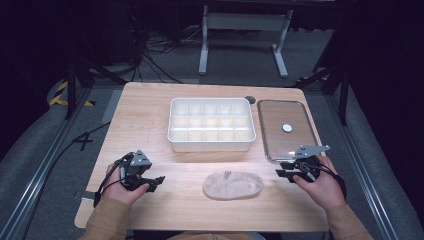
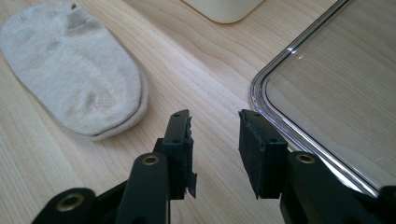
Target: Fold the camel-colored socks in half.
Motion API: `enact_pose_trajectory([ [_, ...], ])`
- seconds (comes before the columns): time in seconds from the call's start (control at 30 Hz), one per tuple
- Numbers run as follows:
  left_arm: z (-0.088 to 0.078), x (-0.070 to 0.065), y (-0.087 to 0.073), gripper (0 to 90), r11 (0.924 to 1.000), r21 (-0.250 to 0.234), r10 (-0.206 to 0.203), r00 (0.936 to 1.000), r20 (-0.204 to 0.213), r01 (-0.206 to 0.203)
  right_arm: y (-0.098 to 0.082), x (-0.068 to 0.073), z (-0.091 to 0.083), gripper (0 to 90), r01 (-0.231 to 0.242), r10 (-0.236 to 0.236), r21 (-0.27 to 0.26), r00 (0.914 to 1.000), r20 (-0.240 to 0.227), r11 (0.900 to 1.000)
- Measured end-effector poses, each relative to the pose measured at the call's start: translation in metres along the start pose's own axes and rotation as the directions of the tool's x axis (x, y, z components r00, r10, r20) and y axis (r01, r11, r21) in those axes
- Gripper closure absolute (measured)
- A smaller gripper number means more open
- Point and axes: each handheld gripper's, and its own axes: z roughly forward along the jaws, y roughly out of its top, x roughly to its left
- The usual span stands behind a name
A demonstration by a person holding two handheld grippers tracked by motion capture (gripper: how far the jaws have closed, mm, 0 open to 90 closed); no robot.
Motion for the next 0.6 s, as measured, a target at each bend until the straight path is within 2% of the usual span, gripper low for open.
enact_pose_trajectory([
  [0.1,-0.0008,0.0003,0.0019,29.5,1.0,-0.001,-0.004,1.0,-0.003,0.004,-0.0008,0.0011,-0.0014,64.1,-0.002,0.002,-0.004,1.0,-0.003,1.0],
  [0.13,-0.0007,0.0008,0.003,31.2,0.9998,0.01,0.016,0.9999,-0.001,-0.016,-0.0013,0.0012,-0.002,64.0,-0.001,0.001,-0.006,1.0,-0.002,1.0],
  [0.37,-0.0011,-0.0025,0.0045,40.2,1.0,-0.003,0.008,1.0,0.0,-0.008,-0.0008,0.0025,-0.0027,63.7,-0.007,0.007,-0.017,0.9999,-0.008,1.0],
  [0.6,-0.002,-0.0053,0.007,48.6,0.9994,-0.021,0.029,0.9989,0.037,-0.028,-0.0003,0.0048,-0.0031,64.5,-0.005,0.005,-0.023,0.9999,-0.015,1.0],
])
